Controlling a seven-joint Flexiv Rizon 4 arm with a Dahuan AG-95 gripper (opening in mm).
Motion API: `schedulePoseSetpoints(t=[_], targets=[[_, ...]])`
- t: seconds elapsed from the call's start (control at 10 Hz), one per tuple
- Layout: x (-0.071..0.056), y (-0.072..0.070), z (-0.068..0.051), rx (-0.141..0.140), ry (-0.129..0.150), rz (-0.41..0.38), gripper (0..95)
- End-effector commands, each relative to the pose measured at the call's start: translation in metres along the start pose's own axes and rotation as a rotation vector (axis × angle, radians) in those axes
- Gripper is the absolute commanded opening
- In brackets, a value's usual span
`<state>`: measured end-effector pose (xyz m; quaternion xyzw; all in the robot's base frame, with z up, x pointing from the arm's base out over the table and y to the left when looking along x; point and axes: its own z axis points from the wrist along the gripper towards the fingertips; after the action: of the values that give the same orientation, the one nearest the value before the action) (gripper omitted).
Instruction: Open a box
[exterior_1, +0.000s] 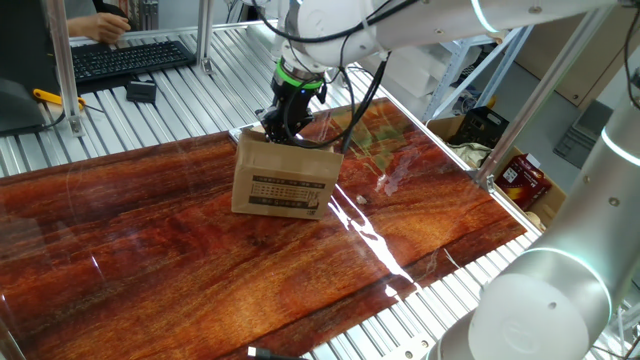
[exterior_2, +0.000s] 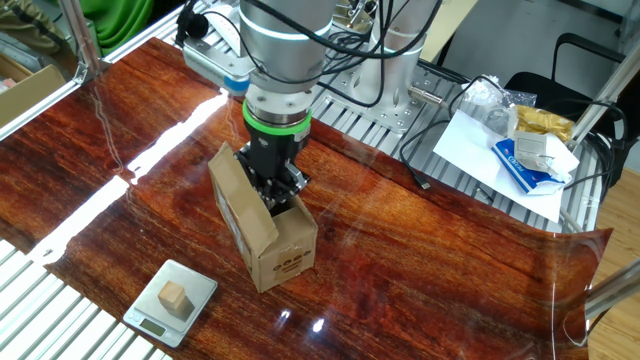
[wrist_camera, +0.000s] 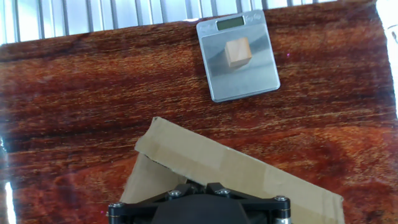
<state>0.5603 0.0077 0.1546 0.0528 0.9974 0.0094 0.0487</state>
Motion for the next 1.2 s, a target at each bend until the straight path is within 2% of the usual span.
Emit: schedulePoseSetpoints(t=[0.1,0.2,0.3,1.2], targets=[[0.0003,0.0009,0.0,-0.008,0.006,0.0,0.0],[0.0003,0.0007,-0.0003,-0.006,0.018,-0.005,0.0],[-0.0001,-0.0002,-0.0028,-0.008,0.06,-0.003,0.0],[-0.0027,-0.002,-0.0062,0.0,0.08,-0.004,0.0]])
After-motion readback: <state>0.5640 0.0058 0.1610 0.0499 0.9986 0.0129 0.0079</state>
